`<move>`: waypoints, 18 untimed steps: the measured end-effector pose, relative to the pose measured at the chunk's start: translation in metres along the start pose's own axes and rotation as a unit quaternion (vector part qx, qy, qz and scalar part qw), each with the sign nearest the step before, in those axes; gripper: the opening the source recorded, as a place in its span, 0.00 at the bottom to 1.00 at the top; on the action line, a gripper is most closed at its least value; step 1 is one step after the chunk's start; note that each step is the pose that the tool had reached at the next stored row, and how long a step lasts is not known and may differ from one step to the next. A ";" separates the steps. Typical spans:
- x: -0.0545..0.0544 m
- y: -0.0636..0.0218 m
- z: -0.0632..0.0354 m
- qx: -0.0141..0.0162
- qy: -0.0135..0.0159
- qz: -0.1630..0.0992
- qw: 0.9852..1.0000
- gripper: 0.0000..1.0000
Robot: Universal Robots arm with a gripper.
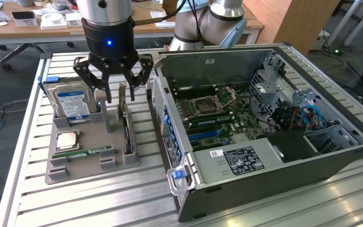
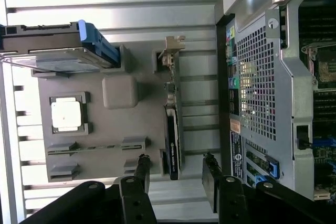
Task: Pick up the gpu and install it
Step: 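Pick up the gpu and move the gpu toward the slot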
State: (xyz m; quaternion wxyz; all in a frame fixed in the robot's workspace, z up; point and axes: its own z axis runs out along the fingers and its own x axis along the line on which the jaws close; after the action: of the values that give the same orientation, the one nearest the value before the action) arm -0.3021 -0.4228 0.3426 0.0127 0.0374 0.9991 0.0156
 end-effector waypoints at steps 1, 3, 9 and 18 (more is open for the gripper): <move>0.000 0.0000 0.0006 0.000 0.000 0.000 1.000 0.53; 0.000 -0.0001 0.0020 0.000 0.000 0.000 1.000 0.53; 0.000 -0.0002 0.0046 0.000 0.000 0.000 1.000 0.53; 0.000 -0.0003 0.0087 0.000 0.000 0.000 1.000 0.53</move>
State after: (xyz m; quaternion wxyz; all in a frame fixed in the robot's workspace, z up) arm -0.3021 -0.4228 0.3339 0.0127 0.0374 0.9991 0.0156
